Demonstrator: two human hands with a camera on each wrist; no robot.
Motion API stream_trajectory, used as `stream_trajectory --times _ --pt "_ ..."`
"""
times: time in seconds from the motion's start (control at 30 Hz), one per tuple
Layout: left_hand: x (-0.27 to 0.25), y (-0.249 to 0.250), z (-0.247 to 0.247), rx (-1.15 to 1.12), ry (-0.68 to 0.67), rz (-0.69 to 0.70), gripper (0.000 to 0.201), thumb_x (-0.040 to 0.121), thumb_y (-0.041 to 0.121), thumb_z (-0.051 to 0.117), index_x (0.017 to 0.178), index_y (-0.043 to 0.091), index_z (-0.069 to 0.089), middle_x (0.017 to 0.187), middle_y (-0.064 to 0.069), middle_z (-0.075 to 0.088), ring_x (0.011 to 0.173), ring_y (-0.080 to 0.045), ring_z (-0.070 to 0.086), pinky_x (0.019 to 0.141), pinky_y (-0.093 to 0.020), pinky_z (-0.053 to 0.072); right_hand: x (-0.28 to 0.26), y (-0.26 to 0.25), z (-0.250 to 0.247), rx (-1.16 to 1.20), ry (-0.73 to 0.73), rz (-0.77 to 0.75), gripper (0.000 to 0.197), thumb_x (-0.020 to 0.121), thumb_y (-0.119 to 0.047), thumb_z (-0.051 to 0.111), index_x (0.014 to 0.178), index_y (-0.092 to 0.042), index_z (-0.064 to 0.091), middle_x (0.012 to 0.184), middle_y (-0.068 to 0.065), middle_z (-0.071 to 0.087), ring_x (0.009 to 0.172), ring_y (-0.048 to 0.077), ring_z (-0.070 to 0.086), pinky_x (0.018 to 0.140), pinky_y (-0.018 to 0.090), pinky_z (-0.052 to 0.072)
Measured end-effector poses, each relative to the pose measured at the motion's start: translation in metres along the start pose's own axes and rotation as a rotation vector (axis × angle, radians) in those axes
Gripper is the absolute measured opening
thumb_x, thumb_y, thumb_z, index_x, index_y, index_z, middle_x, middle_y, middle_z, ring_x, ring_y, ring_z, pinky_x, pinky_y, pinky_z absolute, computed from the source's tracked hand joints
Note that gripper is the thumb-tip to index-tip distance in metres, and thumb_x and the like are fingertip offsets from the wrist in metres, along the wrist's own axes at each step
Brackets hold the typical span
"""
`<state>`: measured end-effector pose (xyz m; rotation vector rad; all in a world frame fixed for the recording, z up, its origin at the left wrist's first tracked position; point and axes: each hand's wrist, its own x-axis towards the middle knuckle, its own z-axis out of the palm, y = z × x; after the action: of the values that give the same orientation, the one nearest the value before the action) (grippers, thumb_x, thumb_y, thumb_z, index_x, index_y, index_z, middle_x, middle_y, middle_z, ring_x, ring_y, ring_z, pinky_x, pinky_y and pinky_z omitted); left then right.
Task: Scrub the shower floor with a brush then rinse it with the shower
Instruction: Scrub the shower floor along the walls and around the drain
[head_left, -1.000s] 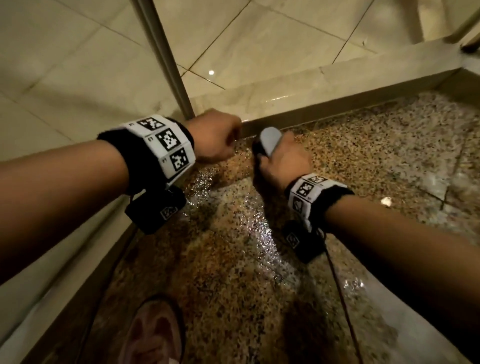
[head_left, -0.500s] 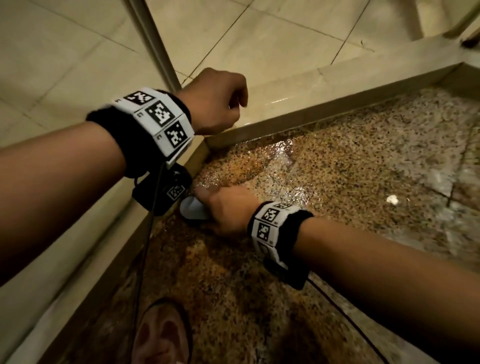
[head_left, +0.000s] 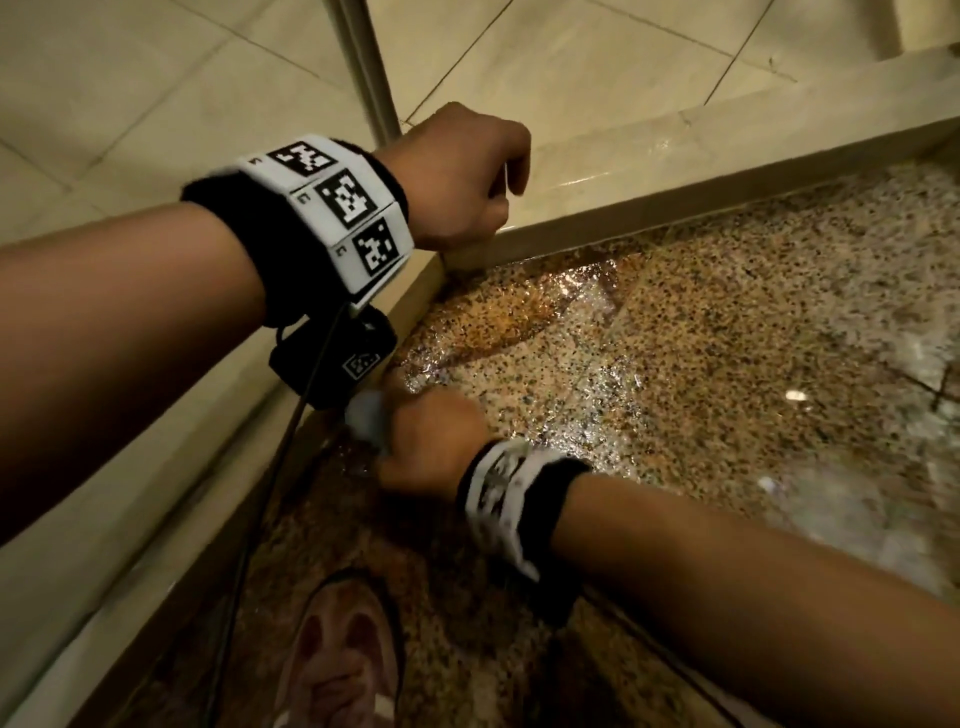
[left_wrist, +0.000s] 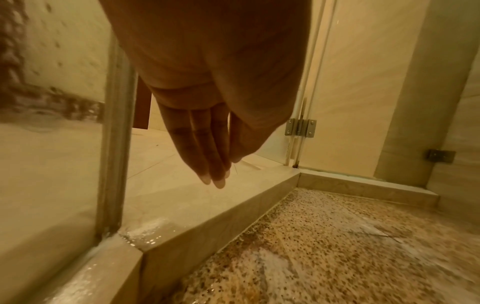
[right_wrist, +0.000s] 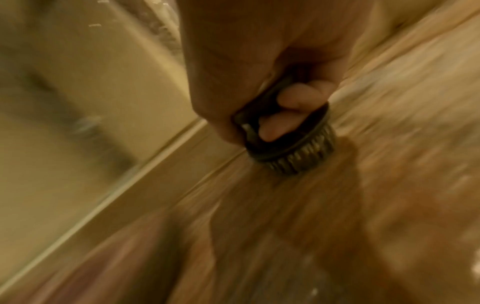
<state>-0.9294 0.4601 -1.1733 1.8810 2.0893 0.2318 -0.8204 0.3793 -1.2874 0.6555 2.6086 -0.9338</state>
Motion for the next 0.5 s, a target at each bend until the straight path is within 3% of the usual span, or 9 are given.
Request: stream_trajectory --times 0.1,0.17,0.2,0.3,0.33,0.4,0.43,0.5 --pt "0.005 0.002 -0.005 -0.009 0.010 -0.002 0.023 0.088 0.011 0.053 0.110 0.014 0.061 0.088 0.003 0.059 0.085 -0.015 0.056 0.078 -0.029 0.046 0.014 0.063 -0.049 0.233 0.226 0.394 0.044 0.081 -0.037 0.067 0.113 -0.016 0.045 0.097 0.005 0.056 0.089 0.027 0.061 0.075 0.034 0.053" --pt "0.006 0.000 -0.009 -0.024 0.029 -0.014 0.023 0.088 0.011 0.053 0.109 0.014 0.061 0.088 0.003 0.060 0.087 -0.016 0.058 0.079 -0.029 0.047 0.005 0.096 -0.075 0.199 0.342 0.627 0.059 0.080 -0.041 0.069 0.122 -0.012 0.038 0.111 0.012 0.054 0.101 0.033 0.056 0.085 0.040 0.049" --pt "0.006 -0.001 -0.010 -0.025 0.034 -0.016 0.023 0.088 0.011 0.053 0.109 0.014 0.061 0.088 0.003 0.060 0.087 -0.016 0.058 0.079 -0.029 0.047 0.000 0.103 -0.081 0.177 0.358 0.660 0.063 0.081 -0.044 0.068 0.125 -0.011 0.037 0.116 0.014 0.053 0.107 0.035 0.054 0.089 0.042 0.047" --pt "0.007 0.000 -0.006 -0.011 0.037 -0.011 0.024 0.088 0.011 0.053 0.110 0.013 0.062 0.092 -0.001 0.063 0.087 -0.016 0.056 0.078 -0.026 0.044 -0.006 0.070 -0.056 0.267 0.306 0.454 0.061 0.080 -0.048 0.068 0.124 -0.016 0.039 0.103 0.005 0.052 0.095 0.025 0.055 0.078 0.032 0.047" --pt "0.007 0.001 -0.004 -0.006 0.032 -0.004 0.024 0.088 0.011 0.053 0.110 0.013 0.062 0.093 -0.001 0.063 0.087 -0.015 0.054 0.078 -0.026 0.043 -0.002 0.049 -0.038 0.246 0.219 0.343 0.059 0.081 -0.051 0.067 0.124 -0.018 0.043 0.101 0.002 0.053 0.093 0.021 0.057 0.076 0.029 0.047" --pt "0.011 0.008 0.003 -0.004 -0.001 0.025 0.024 0.088 0.011 0.053 0.110 0.012 0.062 0.091 0.001 0.060 0.086 -0.013 0.051 0.077 -0.026 0.041 0.004 0.009 -0.010 0.058 -0.023 0.121 0.055 0.085 -0.057 0.060 0.126 -0.020 0.053 0.113 0.002 0.059 0.105 0.022 0.060 0.079 0.025 0.046" --pt "0.012 0.012 0.005 -0.001 -0.013 0.038 0.023 0.088 0.012 0.053 0.110 0.012 0.061 0.092 0.001 0.059 0.086 -0.013 0.050 0.077 -0.026 0.040 0.008 -0.002 -0.007 -0.021 -0.094 0.068 0.052 0.089 -0.055 0.057 0.127 -0.019 0.056 0.119 0.003 0.060 0.111 0.022 0.058 0.082 0.028 0.045" --pt "0.016 0.019 0.011 -0.008 -0.029 0.061 0.023 0.088 0.013 0.054 0.110 0.013 0.061 0.096 -0.002 0.061 0.087 -0.014 0.050 0.077 -0.026 0.041 0.013 0.009 -0.027 0.022 -0.072 0.131 0.035 0.096 -0.042 0.052 0.119 -0.017 0.059 0.111 0.001 0.057 0.110 0.017 0.057 0.080 0.028 0.042"
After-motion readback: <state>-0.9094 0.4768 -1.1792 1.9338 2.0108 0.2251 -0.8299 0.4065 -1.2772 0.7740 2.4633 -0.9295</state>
